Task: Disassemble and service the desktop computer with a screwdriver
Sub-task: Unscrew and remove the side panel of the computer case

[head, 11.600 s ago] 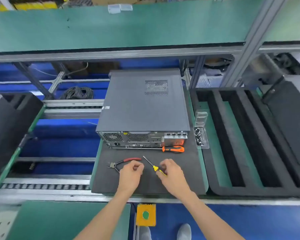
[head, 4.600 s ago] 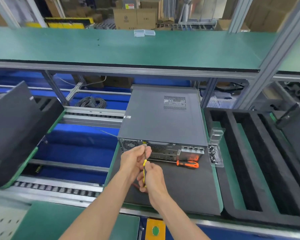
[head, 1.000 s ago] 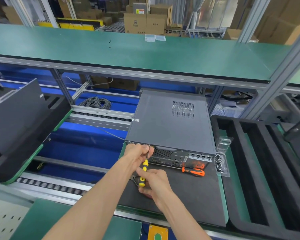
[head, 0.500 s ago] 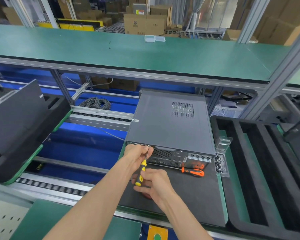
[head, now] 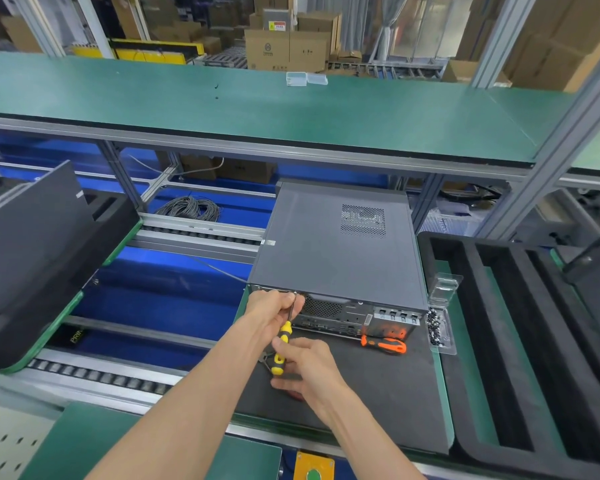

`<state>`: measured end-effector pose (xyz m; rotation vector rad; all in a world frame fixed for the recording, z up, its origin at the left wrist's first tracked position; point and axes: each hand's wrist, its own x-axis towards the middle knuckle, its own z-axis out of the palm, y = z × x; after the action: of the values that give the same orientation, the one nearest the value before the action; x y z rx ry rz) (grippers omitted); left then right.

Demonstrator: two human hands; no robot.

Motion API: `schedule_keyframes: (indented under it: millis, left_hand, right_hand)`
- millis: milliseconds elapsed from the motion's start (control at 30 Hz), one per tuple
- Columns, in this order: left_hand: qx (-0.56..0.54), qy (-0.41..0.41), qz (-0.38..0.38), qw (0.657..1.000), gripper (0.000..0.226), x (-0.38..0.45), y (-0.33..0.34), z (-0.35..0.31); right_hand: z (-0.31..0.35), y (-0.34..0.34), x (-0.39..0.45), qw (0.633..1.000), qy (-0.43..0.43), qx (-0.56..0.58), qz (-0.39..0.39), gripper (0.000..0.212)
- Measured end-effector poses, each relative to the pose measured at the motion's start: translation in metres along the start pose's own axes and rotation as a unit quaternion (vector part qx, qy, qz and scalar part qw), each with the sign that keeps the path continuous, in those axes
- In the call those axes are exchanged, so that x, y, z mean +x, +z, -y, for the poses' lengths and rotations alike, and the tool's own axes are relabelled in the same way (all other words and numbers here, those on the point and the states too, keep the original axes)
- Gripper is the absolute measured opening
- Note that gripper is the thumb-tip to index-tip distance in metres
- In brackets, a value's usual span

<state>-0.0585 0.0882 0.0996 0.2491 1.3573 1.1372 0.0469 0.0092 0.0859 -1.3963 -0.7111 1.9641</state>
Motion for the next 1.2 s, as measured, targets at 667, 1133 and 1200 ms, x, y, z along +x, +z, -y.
schedule_keyframes:
  millis: [667, 1133, 1200]
  left_hand:
    - [-0.01, 0.001, 0.012, 1.0, 0.008, 0.001, -0.001, 0.0]
    - [-0.006, 0.026, 0.0, 1.0, 0.006, 0.001, -0.001, 0.006]
    - [-0.018, 0.031, -0.004, 0.999, 0.005, 0.0, 0.0, 0.008]
  right_hand:
    - [-0.002, 0.004, 0.005, 0.997, -0.016, 0.025, -0.066, 0.04]
    - [0.01, -0.006, -0.002, 0.991, -0.04, -0.102, -0.075, 0.028]
    - [0.011, -0.008, -0.003, 0.989, -0.047, -0.112, -0.083, 0.028]
